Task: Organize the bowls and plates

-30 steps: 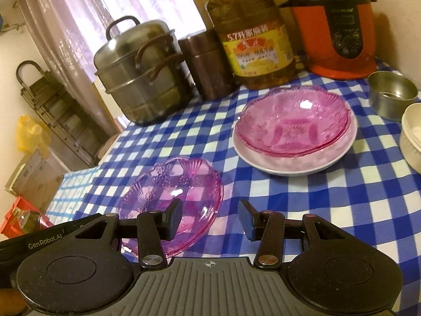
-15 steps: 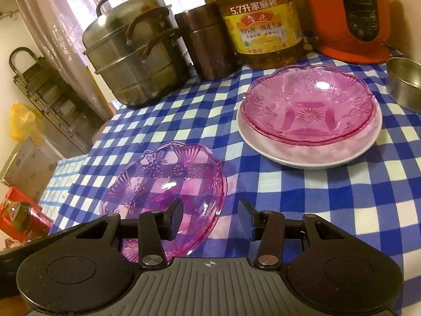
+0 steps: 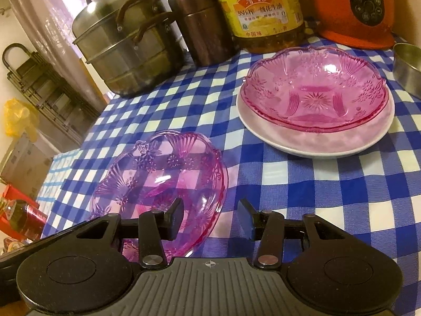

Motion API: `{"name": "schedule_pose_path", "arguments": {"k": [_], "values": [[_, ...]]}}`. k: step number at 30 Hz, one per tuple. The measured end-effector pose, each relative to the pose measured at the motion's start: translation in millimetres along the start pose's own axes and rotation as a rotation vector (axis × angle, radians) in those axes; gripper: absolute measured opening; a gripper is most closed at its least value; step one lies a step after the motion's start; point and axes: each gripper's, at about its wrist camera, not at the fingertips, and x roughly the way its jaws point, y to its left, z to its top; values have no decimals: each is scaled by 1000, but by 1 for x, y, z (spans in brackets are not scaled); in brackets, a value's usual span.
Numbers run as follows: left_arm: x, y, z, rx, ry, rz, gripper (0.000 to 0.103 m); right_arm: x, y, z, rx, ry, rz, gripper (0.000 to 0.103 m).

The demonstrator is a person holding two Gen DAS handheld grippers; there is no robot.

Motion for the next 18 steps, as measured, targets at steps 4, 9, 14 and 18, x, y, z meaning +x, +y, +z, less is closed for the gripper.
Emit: {"name": "schedule_pose_path", "arguments": {"k": [4,9,14,18], "values": [[1,-1,0,-1,1,-8,20,3,1,-1,-7,10,-2,37],[2,-3,1,-1,5,-16,14,4,2,-2,-10,13,-3,24],[1,-5,0,5,1,-12,13,4,2,-2,-21,14,-13,15],[0,-6,-1,12,1,-10,13,3,2,-2,-22,15,-16,13]]}}
